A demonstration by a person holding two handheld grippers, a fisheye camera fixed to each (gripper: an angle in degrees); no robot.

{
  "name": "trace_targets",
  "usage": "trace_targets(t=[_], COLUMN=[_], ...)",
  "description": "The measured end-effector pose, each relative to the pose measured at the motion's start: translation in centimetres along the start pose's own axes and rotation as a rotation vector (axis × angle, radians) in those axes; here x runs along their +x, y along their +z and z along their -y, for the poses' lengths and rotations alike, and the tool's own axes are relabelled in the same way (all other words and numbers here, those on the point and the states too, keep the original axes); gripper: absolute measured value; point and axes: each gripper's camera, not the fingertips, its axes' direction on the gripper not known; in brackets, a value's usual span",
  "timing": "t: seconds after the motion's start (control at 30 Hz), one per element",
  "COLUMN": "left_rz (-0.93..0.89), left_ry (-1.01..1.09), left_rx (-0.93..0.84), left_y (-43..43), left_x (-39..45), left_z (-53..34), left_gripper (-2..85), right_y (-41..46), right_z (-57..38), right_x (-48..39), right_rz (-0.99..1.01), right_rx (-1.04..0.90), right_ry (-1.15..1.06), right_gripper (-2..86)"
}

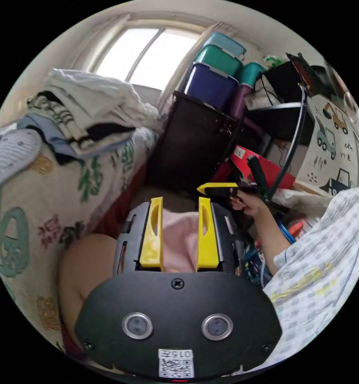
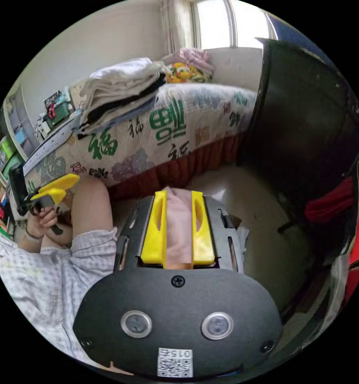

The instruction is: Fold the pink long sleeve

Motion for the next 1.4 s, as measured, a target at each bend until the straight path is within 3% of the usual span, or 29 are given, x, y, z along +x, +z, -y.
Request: trace_targets(t=[0.07,0.17,0.37,0.43,0.63,0.83,0.9,0.97,1.03,1.13,1.3,1.4], left_rz=[-0.075,-0.122,-0.067,0.009,0.06,0.025,0.028,0.041,0.062,0.108,0.141,0.131], left_ry=[0.017,0.011,-0.005,-0.059,-0.182,-0.237,-0.24,-0.253,-0.258,-0.252,-0.229,-0.255], left_rx=[-0.1,-0.154,-0.339,-0.334,-0.297,-0.318,-0.302,-0.26,-0.236,-0.198,-0.094,-0.076], left_y=[6.0,11.6,21.6,22.1,21.4,24.0,23.6,21.7,20.3,18.0,13.0,10.7], left_x=[4.5,8.6,14.3,13.9,10.0,9.3,9.2,8.6,8.4,8.4,8.6,7.6], left_z=[-1.4,-2.0,-2.1,-2.9,-5.0,-6.9,-7.5,-8.6,-9.3,-10.5,-12.9,-15.0], left_gripper=[15.1,18.3,23.6,24.0,15.4,9.9,7.5,6.2,6.0,5.8,5.6,5.4], right_y=[2.0,4.9,7.5,8.5,8.9,7.7,6.1,4.1,4.5,9.4,17.5,21.5], right_z=[0.1,-0.7,1.3,2.2,5.6,7.1,7.0,5.9,5.0,4.8,5.9,6.8], right_x=[3.1,5.5,4.7,3.2,2.9,5.4,8.5,15.8,20.4,25.0,26.0,26.3], right_rz=[0.062,0.169,0.675,0.72,0.604,0.616,0.58,0.619,0.54,0.298,0.31,0.305], right_rx=[-0.159,-0.342,-0.203,-0.179,-0.172,-0.195,-0.065,0.173,0.227,0.046,-0.156,-0.225], right_ry=[-0.003,-0.05,-0.052,-0.081,-0.224,-0.337,-0.245,0.003,0.143,0.313,0.337,0.391], right_gripper=[13.8,11.3,2.8,1.5,1.9,6.5,7.4,7.3,8.0,12.6,14.0,8.6])
